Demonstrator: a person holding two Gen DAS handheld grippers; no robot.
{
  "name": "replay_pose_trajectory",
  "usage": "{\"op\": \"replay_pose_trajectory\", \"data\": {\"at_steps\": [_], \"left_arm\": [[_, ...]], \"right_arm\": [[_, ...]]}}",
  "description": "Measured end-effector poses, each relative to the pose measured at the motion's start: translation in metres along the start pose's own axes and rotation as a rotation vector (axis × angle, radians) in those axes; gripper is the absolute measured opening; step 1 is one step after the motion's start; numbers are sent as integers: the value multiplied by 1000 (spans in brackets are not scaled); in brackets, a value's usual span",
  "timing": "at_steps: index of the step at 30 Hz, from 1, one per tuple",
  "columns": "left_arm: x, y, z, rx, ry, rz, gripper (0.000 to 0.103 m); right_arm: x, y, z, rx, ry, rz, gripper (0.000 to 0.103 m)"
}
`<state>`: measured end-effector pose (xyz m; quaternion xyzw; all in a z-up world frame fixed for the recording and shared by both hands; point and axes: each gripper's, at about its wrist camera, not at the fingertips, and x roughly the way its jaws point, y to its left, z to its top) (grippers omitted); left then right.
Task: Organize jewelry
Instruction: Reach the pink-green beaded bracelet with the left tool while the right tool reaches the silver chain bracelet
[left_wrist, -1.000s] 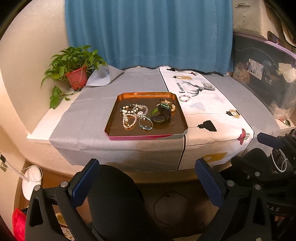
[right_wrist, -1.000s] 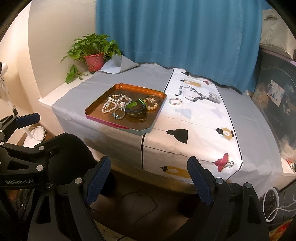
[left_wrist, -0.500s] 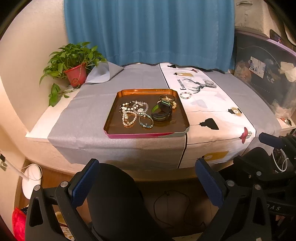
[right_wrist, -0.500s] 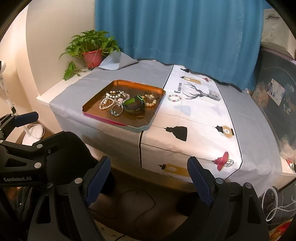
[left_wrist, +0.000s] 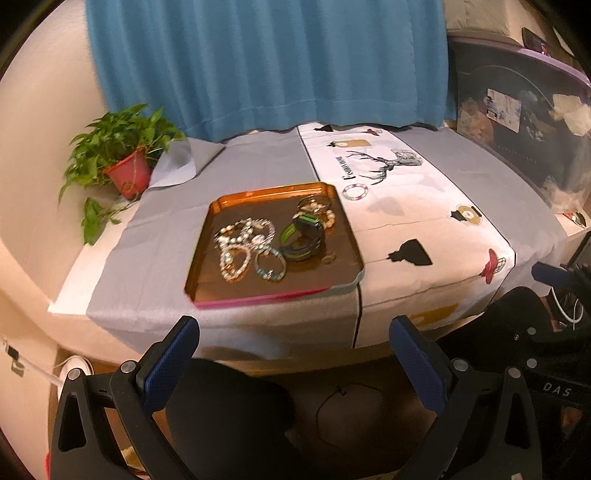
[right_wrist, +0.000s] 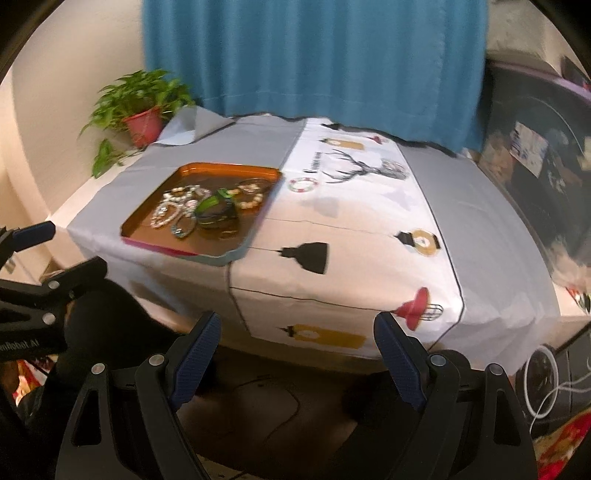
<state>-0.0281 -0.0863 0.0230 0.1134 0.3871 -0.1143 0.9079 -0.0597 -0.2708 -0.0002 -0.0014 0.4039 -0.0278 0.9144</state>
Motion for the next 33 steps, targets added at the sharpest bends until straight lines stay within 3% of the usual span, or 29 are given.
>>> {"op": "replay_pose_trajectory", "data": {"at_steps": [9, 16, 22, 25, 28, 33], "left_arm": [[33, -37, 58, 102, 1, -60, 102], [99, -59, 124, 153, 57, -117, 102], [184, -59, 179, 188, 140, -101, 100], [224, -62, 199, 220, 198, -135, 97], [261, -67, 213, 248, 260, -180, 96], [303, -76, 222, 329, 317, -190, 91]], "right_arm": [[30, -64, 13, 113, 24, -60, 85], [70, -129, 37, 186, 48, -114, 85], [119, -180, 83, 201, 43, -150, 85], [153, -201, 114, 213, 35, -128, 85], [196, -217, 152, 224, 33, -115, 85], [265, -230, 206, 243, 38, -89, 85]]}}
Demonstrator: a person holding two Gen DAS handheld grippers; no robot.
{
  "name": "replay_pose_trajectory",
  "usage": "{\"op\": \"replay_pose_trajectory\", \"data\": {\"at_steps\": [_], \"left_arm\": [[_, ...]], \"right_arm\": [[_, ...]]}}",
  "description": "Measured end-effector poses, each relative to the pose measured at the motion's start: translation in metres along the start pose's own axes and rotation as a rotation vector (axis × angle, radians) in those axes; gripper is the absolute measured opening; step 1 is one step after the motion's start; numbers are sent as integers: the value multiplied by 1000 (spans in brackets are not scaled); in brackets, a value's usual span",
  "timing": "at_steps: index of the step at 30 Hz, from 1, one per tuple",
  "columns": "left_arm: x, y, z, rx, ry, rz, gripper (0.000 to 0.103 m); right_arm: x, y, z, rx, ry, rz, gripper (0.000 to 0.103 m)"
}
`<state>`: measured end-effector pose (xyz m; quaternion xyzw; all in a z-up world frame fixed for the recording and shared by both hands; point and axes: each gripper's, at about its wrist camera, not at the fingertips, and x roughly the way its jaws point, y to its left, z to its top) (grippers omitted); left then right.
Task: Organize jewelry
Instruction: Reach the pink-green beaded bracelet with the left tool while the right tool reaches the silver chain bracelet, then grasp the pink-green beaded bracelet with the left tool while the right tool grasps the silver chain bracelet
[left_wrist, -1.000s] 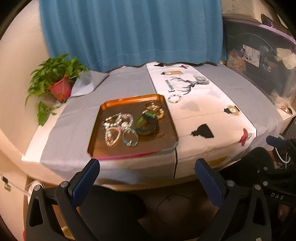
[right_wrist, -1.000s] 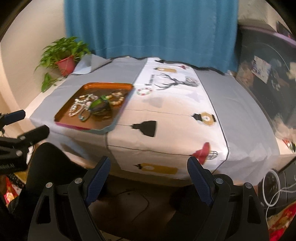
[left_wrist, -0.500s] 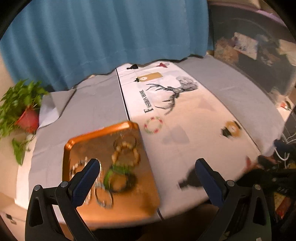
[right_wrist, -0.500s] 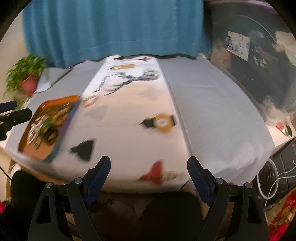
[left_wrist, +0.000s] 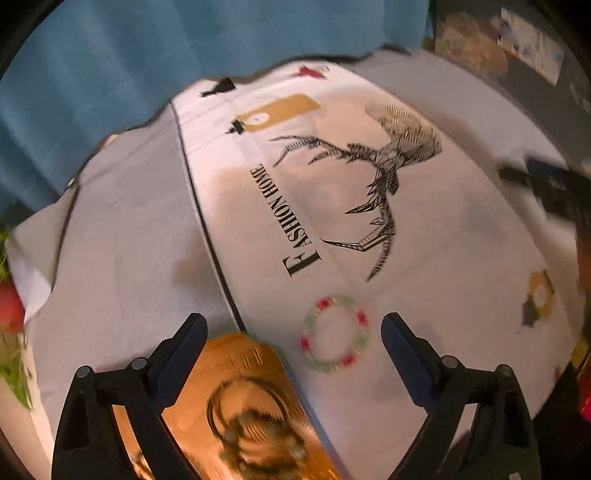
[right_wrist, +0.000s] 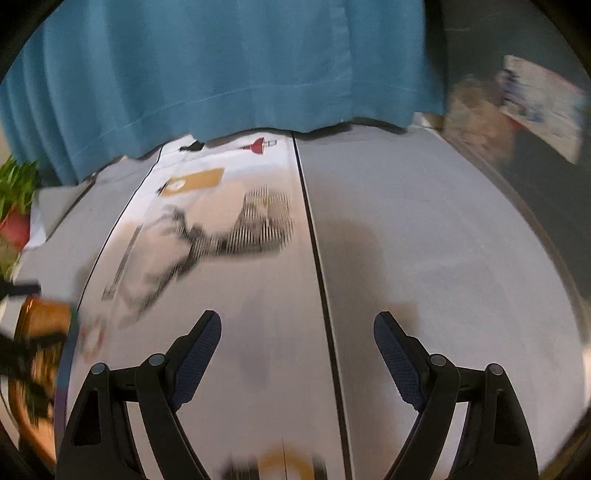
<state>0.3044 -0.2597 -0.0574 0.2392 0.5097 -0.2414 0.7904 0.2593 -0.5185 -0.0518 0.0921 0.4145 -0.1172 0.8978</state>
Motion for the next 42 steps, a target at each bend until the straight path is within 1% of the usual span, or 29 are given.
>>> {"op": "replay_pose_trajectory", "data": {"at_steps": [3, 5, 6, 9, 10, 13, 15, 16, 17, 18, 19, 20, 21, 23, 25, 28, 33, 35, 37, 39, 40, 42], "left_arm": [[19, 1, 6, 65, 45, 13, 85], [26, 2, 10, 93, 60, 3, 76], [29, 2, 11, 115, 68, -6, 75], [38, 0, 14, 175, 91, -11, 66], [43, -1, 14, 194, 106, -23, 62], [44, 1, 16, 184, 103, -72, 54], [45, 3, 15, 163, 108, -114, 47], [45, 3, 14, 157, 112, -133, 42], [45, 2, 13, 157, 119, -153, 36], [45, 1, 13, 160, 131, -177, 32], [44, -1, 11, 169, 140, -197, 25], [41, -6, 8, 198, 140, -202, 13], [40, -11, 5, 217, 144, -212, 5], [37, -17, 1, 223, 140, -197, 4], [35, -20, -2, 214, 136, -201, 4], [20, -19, -7, 167, 103, -211, 4], [-19, -17, -16, 112, 29, -222, 4], [-41, -17, -23, 94, -8, -232, 4], [-63, -17, -34, 68, -39, -238, 4], [-77, -17, -42, 50, -63, -244, 4], [-88, -17, -52, 31, -79, -250, 4], [-98, -19, -63, 7, -95, -253, 4]], "right_arm": [[36, 2, 25, 19, 14, 18, 85], [55, 4, 38, 23, 15, 1, 85], [64, 5, 44, 17, 13, -5, 85], [86, 9, 57, -1, 17, -20, 85], [94, 9, 61, -3, 20, -25, 85], [107, 7, 70, -3, 9, -40, 85], [119, 9, 71, -53, 38, -89, 69], [117, 10, 71, -66, 17, -86, 57], [115, 11, 71, -75, 11, -59, 42], [114, 13, 70, -95, 7, -58, 31], [112, 16, 69, -123, 6, -57, 11], [110, 20, 66, -152, 8, -70, 4], [109, 21, 64, -173, 8, -82, 4], [102, 22, 58, -191, 21, -92, 4], [95, 17, 51, -160, 39, -87, 4], [75, 6, 39, -123, 30, -86, 4], [18, -8, 28, -92, -30, -89, 4], [-5, -8, 24, -89, -53, -90, 4], [-29, -7, 18, -85, -72, -76, 4], [-54, -4, 9, -85, -91, -54, 4], [-67, -2, 3, -87, -102, -45, 4], [-92, 4, -8, -95, -123, -33, 4]]}}
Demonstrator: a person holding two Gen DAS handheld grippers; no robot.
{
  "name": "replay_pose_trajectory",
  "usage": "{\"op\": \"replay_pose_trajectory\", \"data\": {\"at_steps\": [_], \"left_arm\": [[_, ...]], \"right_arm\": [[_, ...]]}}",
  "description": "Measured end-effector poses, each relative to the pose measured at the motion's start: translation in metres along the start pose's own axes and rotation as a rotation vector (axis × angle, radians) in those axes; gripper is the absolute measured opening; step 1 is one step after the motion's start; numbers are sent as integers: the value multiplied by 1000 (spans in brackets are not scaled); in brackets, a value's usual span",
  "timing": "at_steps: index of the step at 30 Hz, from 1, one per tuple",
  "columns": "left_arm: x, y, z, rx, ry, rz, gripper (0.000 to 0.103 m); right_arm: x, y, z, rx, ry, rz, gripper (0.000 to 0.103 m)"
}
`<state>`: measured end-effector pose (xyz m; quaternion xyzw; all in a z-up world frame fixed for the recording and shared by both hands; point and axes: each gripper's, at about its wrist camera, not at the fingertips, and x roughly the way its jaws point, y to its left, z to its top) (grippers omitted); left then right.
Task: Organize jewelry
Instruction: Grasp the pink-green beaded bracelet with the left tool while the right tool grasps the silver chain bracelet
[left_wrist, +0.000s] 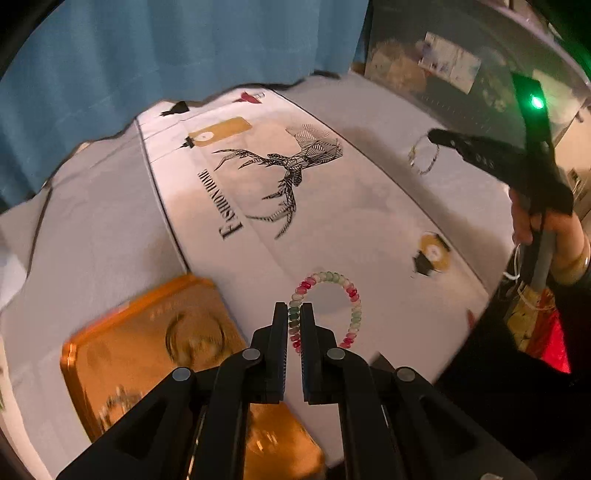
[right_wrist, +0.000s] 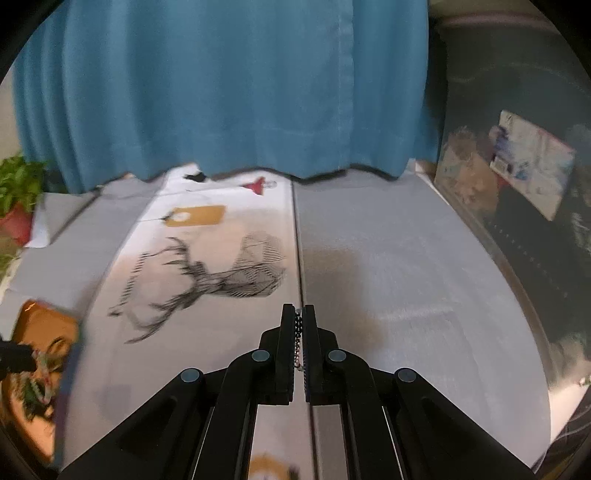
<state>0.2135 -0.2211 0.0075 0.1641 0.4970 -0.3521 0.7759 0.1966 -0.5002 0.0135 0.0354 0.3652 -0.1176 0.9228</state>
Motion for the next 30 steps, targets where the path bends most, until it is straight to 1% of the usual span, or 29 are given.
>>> {"op": "replay_pose_trajectory", "data": {"at_steps": [6, 12, 14, 18, 23, 27, 30], "left_arm": [[-49, -5, -55, -101, -63, 9, 4], [-95, -3, -114, -183, -124, 35, 4], [-110, -3, -136, -213, -145, 56, 4], [-132, -6, -175, -246, -179, 85, 4], [-147, -21, -224, -280, -209, 142, 4], [-153, -35, -254, -311, -230, 160, 4], [-155, -46, -271, -322, -241, 172, 4]], "right_arm": [[-78, 23, -32, -23, -36, 52, 4], [-139, 53, -63, -66, -49, 76, 4], [-156, 67, -75, -84, -48, 86, 4], [-182, 100, -108, -130, -30, 112, 4], [-208, 139, -153, -172, 3, 182, 4], [-227, 161, -180, -197, 18, 234, 4], [-241, 177, -196, -238, 22, 261, 4]]}}
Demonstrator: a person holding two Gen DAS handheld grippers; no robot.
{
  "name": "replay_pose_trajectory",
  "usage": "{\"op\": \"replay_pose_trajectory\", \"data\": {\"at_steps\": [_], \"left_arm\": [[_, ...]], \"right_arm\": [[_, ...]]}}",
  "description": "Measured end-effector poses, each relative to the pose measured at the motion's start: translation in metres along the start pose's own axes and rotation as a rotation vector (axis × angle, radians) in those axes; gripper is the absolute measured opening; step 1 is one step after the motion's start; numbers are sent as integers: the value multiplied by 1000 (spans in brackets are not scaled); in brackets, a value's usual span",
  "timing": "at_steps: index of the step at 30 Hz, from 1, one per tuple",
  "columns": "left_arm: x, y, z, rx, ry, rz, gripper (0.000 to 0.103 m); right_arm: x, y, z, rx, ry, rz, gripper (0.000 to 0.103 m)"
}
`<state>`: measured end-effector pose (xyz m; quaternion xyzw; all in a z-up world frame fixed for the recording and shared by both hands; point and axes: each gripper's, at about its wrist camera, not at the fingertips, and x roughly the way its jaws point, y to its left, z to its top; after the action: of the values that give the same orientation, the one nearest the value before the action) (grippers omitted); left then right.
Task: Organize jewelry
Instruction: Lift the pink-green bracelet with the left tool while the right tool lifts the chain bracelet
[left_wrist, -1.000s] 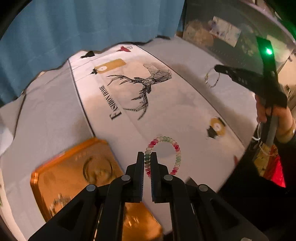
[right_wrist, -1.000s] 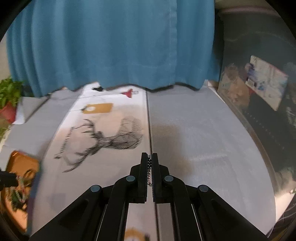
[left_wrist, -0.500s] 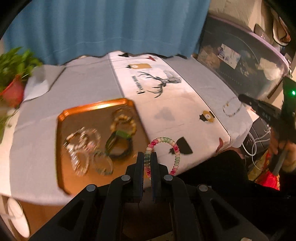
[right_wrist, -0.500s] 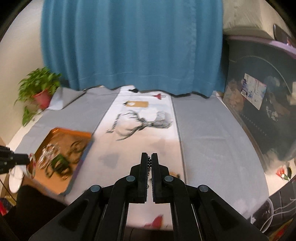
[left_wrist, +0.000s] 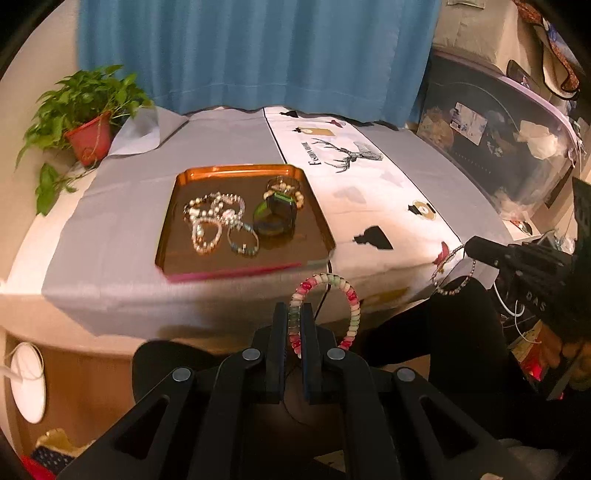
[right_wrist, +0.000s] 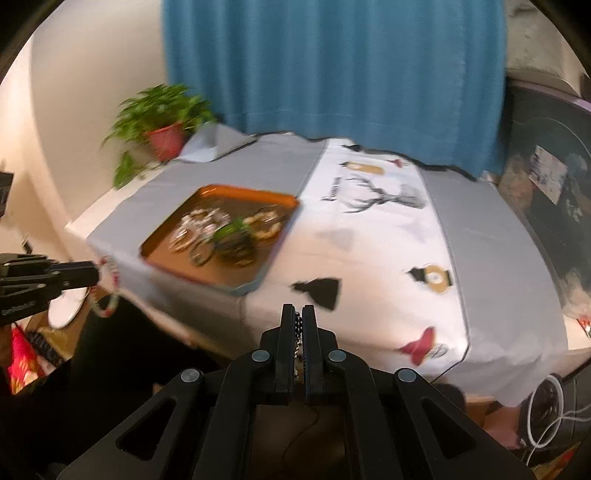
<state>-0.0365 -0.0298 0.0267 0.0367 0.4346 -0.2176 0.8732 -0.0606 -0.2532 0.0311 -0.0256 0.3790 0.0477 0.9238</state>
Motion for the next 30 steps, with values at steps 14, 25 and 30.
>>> {"op": "replay_pose_trajectory", "data": {"at_steps": [14, 25, 30], "left_arm": [[-16, -14, -31, 9, -30, 8, 4], [-13, -2, -24, -15, -35, 6, 4], [-7, 14, -9, -31, -41, 11, 4]], "right_arm": [[-17, 56, -20, -94, 15, 68, 4], [-1, 63, -17, -120, 52, 69, 4], [13, 63, -7, -124, 67, 61, 4]]}}
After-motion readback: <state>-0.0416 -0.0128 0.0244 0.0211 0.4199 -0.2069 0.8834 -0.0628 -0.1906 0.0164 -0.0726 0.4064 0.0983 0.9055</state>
